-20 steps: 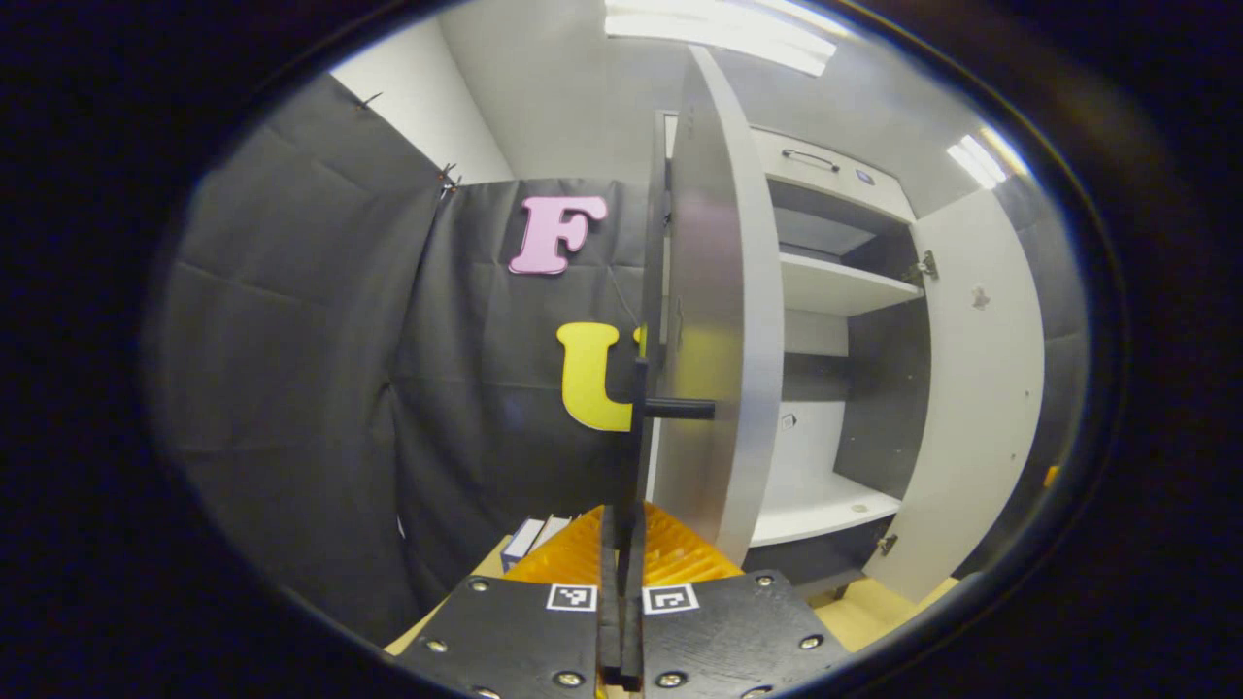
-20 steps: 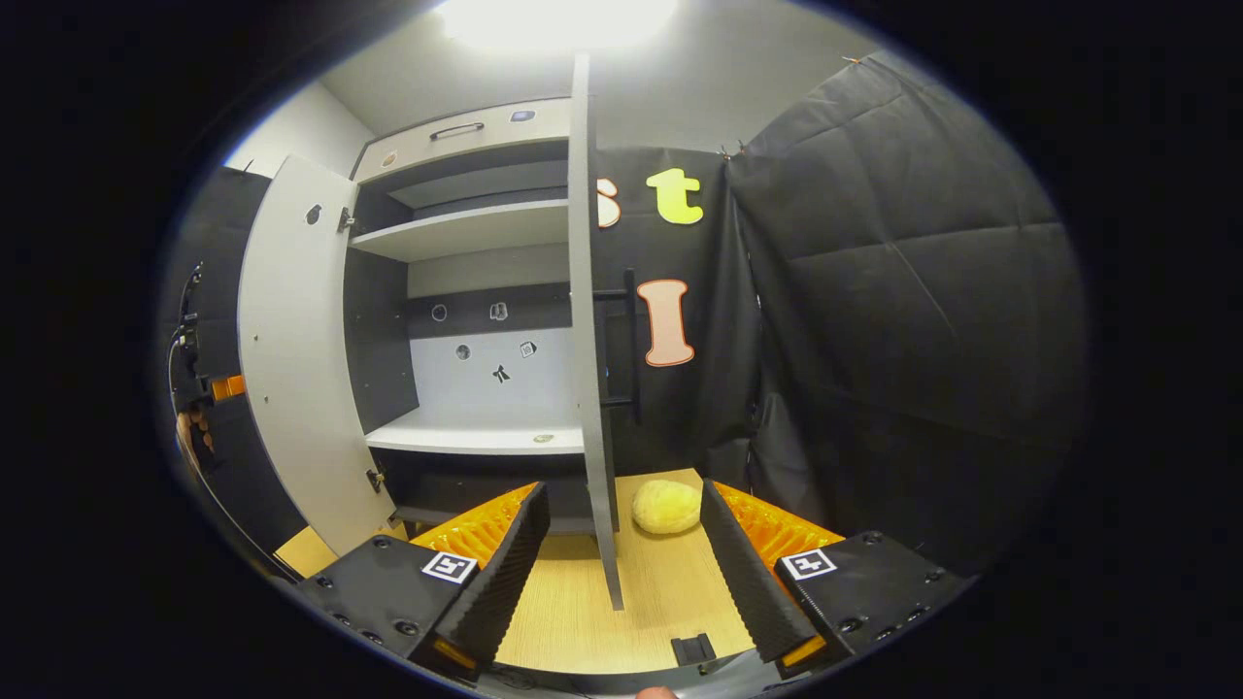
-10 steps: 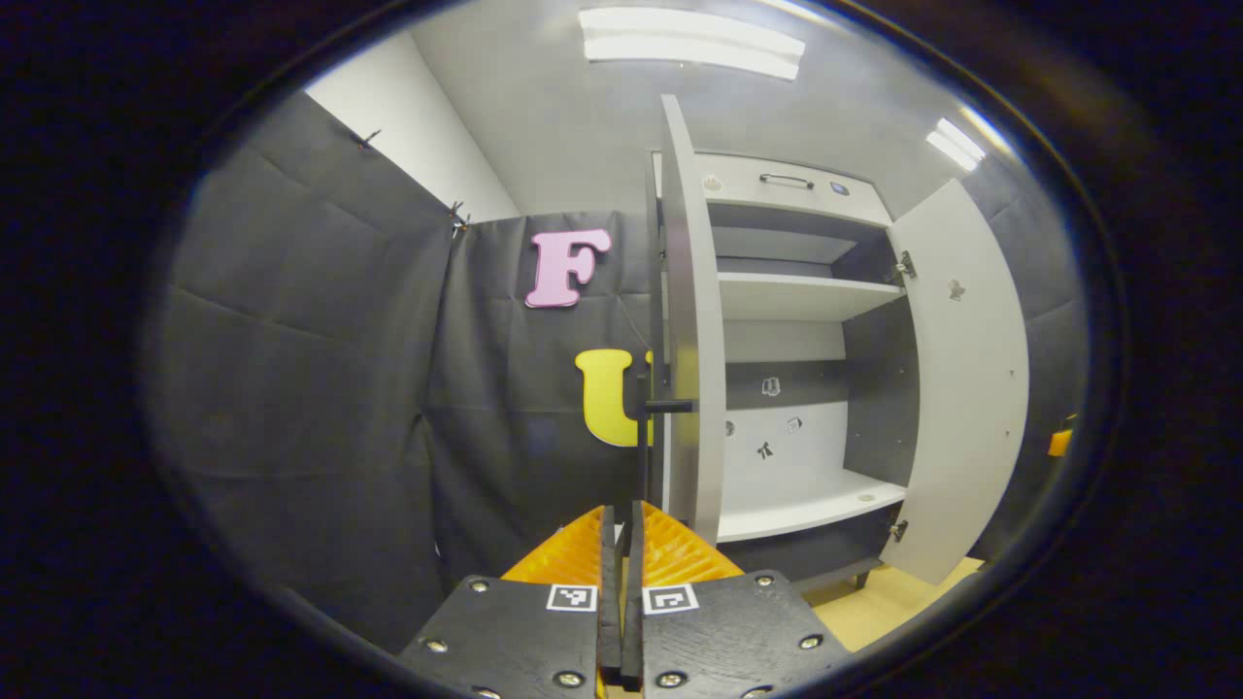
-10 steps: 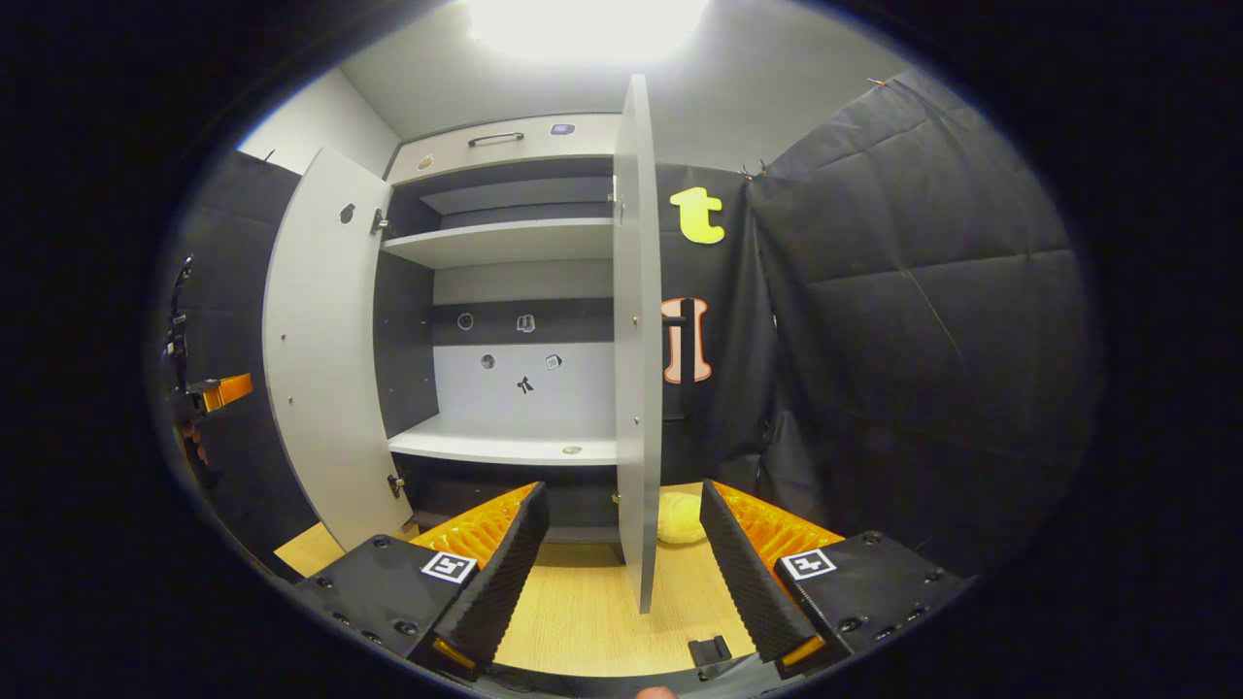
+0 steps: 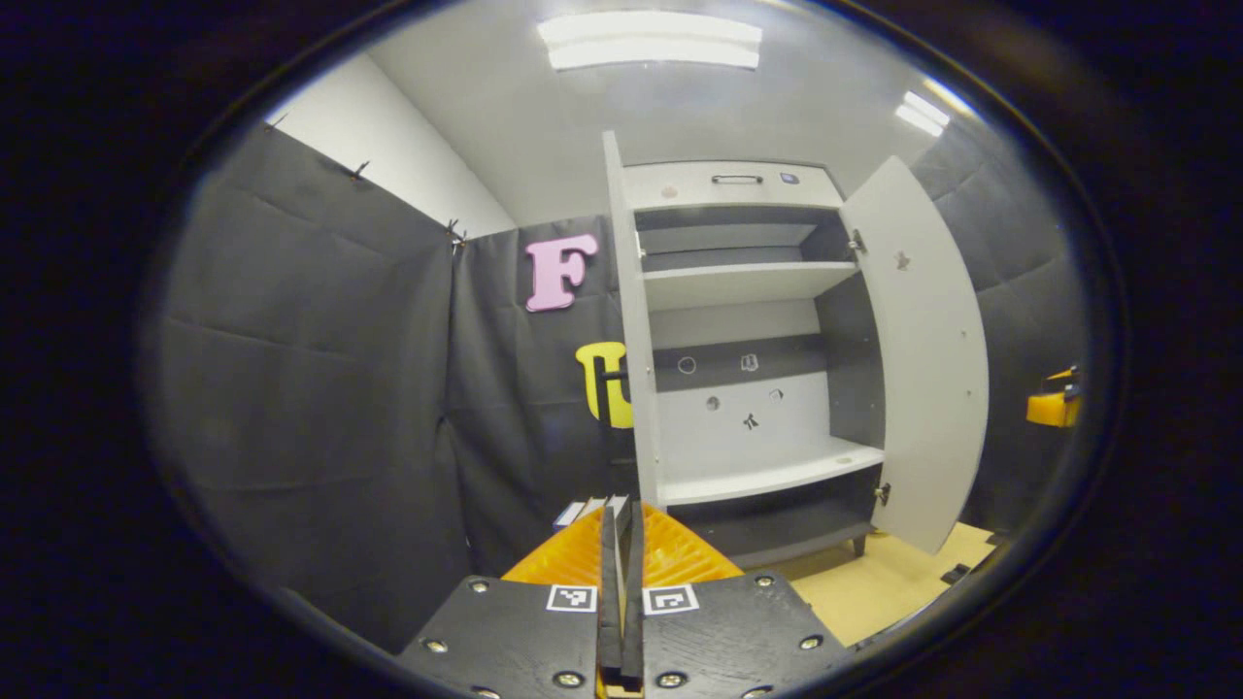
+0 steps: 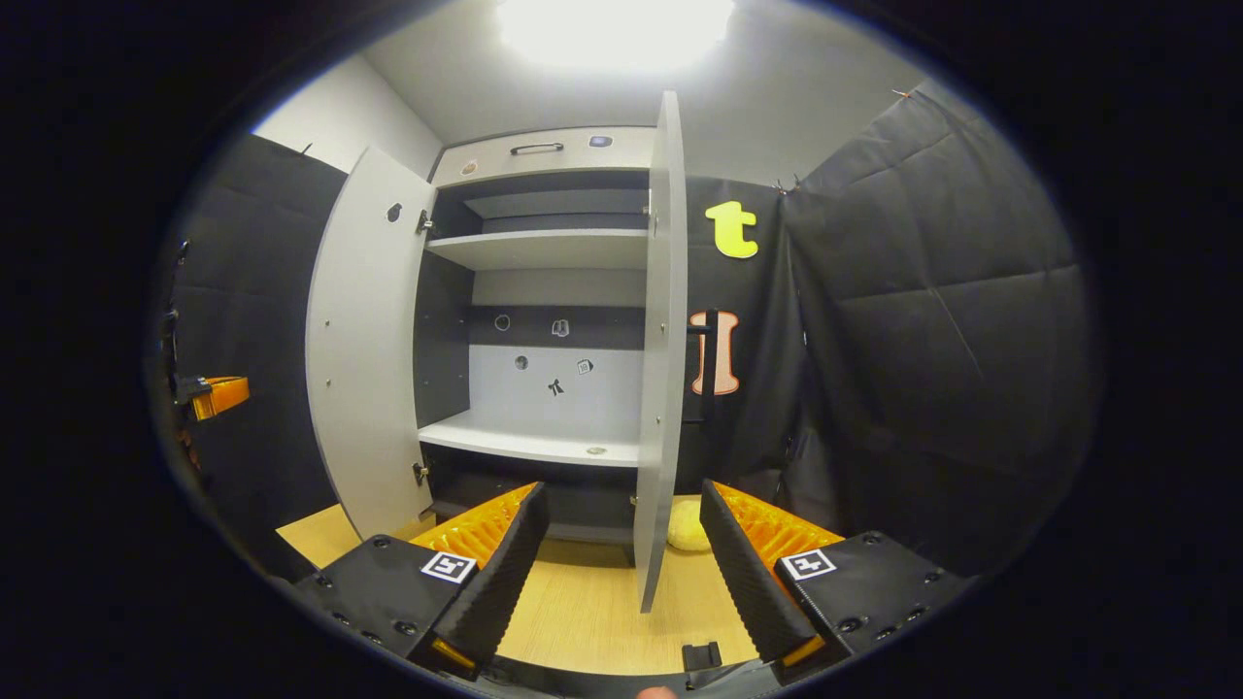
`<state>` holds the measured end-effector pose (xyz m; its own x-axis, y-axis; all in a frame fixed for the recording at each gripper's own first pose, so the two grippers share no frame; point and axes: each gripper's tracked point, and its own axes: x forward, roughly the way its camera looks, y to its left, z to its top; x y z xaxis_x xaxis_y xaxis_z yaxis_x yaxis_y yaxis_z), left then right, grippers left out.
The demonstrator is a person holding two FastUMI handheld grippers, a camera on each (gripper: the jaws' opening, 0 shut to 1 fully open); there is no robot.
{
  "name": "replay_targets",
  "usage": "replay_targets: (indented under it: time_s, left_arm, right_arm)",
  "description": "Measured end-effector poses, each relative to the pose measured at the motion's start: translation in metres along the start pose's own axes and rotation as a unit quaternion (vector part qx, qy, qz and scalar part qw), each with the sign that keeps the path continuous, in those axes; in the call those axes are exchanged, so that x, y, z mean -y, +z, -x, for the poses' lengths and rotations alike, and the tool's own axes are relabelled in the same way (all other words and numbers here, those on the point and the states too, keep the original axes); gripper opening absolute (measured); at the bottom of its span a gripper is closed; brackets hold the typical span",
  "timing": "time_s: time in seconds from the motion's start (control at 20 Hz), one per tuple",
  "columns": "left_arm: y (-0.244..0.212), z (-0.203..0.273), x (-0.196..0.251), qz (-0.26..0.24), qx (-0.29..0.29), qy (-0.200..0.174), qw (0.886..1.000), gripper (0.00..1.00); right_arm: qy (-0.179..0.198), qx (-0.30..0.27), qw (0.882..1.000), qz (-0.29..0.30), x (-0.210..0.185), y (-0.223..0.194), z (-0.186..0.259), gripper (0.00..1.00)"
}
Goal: Open the right door of the double-door shoe cabinet with the right hand, and open the left door with the left hand.
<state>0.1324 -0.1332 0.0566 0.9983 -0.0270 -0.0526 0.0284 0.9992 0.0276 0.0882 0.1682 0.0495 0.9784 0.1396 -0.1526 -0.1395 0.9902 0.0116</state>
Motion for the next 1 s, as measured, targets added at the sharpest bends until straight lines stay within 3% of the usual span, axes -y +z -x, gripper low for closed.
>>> replay_targets:
  time_s: [0.2, 0.25, 0.45, 1.0]
  left_arm:
    - [-0.011, 0.024, 0.014, -0.014, -0.009, 0.001, 1.0, 0.13]
    - [-0.011, 0.028, 0.018, -0.016, -0.009, -0.002, 1.0, 0.2]
    - [-0.014, 0.039, 0.013, -0.014, -0.004, 0.026, 1.0, 0.92]
    - [-0.008, 0.042, 0.015, -0.012, 0.012, 0.025, 1.0, 0.92]
  right_arm:
    - [-0.007, 0.005, 1.0, -0.01, 0.011, 0.0, 0.014, 0.98]
    - [-0.009, 0.007, 1.0, -0.013, 0.013, 0.0, 0.015, 1.0]
    - [-0.016, 0.012, 0.999, -0.025, 0.02, 0.001, 0.019, 0.98]
    - [-0.029, 0.025, 0.998, -0.04, 0.029, 0.007, 0.018, 0.98]
